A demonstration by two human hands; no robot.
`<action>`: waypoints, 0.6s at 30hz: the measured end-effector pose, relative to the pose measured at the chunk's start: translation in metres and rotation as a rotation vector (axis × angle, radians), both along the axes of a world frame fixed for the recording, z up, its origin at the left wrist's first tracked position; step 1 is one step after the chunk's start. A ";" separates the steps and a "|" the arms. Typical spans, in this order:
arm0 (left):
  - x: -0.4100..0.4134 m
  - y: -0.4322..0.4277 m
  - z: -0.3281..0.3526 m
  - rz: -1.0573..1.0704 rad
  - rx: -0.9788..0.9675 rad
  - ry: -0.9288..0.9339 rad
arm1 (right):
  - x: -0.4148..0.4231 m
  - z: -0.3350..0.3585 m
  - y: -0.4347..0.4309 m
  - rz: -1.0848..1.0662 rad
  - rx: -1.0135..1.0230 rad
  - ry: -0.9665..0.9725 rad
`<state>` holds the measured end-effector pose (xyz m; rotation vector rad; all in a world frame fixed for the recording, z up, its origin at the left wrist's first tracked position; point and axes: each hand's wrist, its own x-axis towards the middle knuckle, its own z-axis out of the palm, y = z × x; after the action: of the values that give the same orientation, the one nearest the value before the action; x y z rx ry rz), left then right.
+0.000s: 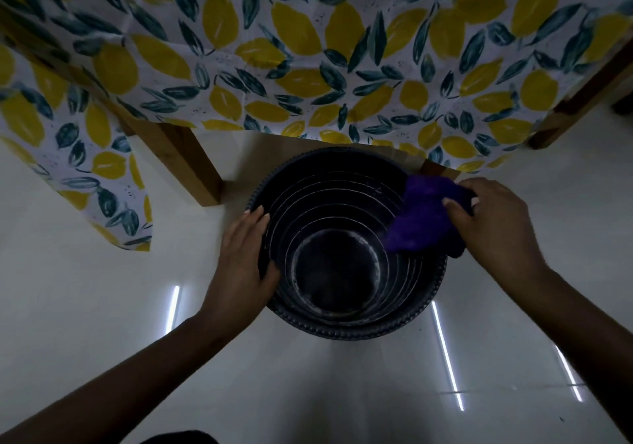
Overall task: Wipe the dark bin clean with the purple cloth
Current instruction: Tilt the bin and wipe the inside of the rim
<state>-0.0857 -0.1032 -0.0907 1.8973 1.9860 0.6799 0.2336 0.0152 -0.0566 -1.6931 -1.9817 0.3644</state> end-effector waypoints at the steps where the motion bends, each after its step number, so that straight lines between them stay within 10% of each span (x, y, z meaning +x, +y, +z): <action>1: 0.000 0.001 0.000 0.005 -0.010 0.000 | 0.000 -0.004 0.001 0.011 -0.077 -0.020; 10: -0.003 0.013 0.002 0.140 -0.076 -0.074 | -0.014 -0.029 -0.007 0.032 -0.174 0.002; 18: -0.009 0.039 0.003 0.055 -0.014 0.365 | -0.034 -0.024 -0.005 0.022 -0.091 -0.188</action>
<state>-0.0944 -0.0645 -0.0881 2.0846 2.2565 0.3475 0.1993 0.0104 -0.0809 -1.8214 -2.1491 0.3173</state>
